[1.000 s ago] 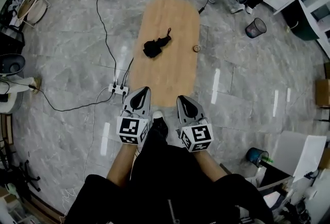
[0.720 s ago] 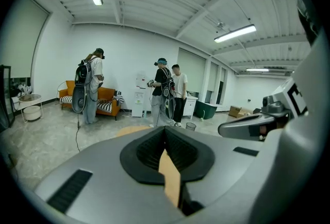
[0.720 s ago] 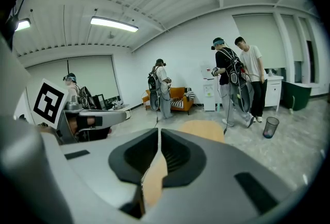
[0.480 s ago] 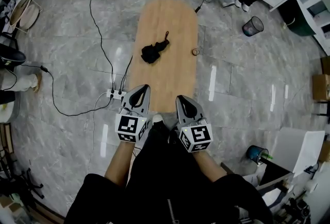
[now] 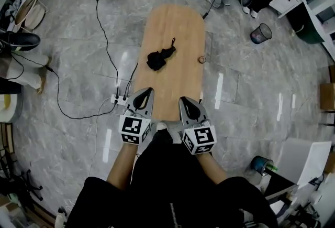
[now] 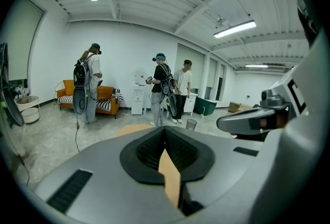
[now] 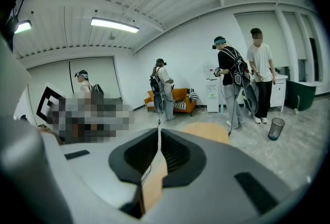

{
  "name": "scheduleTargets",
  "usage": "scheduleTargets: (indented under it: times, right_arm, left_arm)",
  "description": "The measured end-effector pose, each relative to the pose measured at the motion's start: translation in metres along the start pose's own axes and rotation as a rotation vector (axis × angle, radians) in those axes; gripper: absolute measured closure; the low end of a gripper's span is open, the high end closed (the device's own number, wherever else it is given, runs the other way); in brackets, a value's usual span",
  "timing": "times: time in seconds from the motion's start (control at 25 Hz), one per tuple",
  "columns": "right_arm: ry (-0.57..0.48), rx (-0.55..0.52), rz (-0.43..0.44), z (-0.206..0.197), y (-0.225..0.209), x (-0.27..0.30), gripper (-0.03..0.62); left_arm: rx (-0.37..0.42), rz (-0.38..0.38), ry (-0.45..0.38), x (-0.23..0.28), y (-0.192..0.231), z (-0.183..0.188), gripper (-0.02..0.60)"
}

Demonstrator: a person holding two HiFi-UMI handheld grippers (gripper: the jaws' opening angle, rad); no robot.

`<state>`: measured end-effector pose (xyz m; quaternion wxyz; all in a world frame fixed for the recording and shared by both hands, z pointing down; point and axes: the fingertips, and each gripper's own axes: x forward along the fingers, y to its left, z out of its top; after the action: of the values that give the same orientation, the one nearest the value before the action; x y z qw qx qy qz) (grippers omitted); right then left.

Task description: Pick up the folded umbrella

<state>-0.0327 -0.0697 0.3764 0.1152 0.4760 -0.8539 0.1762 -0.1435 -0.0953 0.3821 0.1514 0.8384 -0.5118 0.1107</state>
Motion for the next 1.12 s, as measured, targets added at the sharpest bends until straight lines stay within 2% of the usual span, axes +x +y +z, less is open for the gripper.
scheduleTargets:
  times: [0.24,0.4,0.72,0.88,1.12]
  right_arm:
    - [0.006,-0.022,0.066,0.014,-0.016,0.026,0.566]
    - [0.022,-0.036,0.113,0.022,-0.034,0.044,0.566]
    - [0.092,-0.071,0.228,0.024,-0.072,0.085,0.566]
    - [0.111,-0.079,0.254,0.025,-0.094,0.102,0.566]
    - [0.13,-0.053,0.258,0.018,-0.122,0.119,0.566]
  left_arm:
    - [0.007,0.062,-0.013,0.025,0.014,0.012,0.566]
    - [0.042,0.096,-0.015,0.053,0.019,0.019,0.566]
    - [0.1,0.17,0.03,0.11,0.037,0.024,0.56]
    - [0.113,0.198,0.057,0.133,0.047,0.02,0.496]
    - [0.158,0.194,0.099,0.169,0.051,0.008,0.436]
